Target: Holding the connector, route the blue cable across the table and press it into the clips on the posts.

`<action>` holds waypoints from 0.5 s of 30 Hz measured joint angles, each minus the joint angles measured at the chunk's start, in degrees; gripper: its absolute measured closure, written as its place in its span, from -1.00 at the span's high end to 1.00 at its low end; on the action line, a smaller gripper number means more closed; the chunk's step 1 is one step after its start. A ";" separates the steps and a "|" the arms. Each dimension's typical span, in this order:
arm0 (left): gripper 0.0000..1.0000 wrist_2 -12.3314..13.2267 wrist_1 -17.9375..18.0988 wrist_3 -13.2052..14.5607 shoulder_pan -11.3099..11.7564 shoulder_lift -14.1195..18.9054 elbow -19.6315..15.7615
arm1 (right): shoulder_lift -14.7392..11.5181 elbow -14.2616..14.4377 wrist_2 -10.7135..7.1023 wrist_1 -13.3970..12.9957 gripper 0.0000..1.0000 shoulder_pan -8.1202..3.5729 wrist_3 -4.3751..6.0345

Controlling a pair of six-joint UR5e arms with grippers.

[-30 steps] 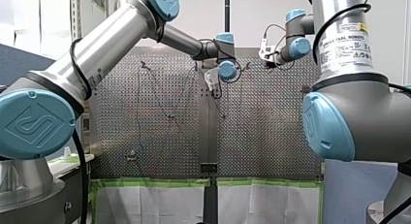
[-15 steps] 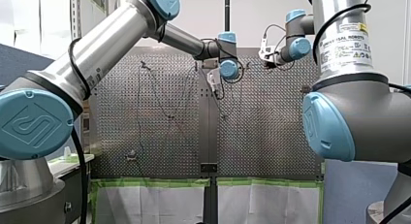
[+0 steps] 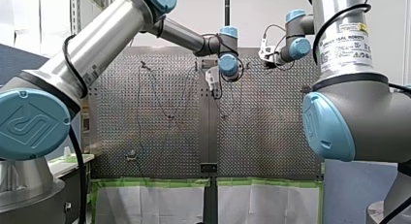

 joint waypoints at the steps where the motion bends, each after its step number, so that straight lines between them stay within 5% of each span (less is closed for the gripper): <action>1: 1.00 0.18 -0.14 -0.07 -0.19 0.51 -0.51 | 0.00 0.00 0.00 0.01 -1.00 0.00 -0.01; 11: 1.00 5.44 -1.31 -1.48 -2.35 6.93 -6.93 | -0.03 0.00 0.00 0.05 -1.00 0.11 -0.09; 15: 1.00 4.98 -0.33 -1.51 -2.62 8.98 -8.97 | -0.04 0.00 0.00 0.11 -1.00 0.27 -0.10</action>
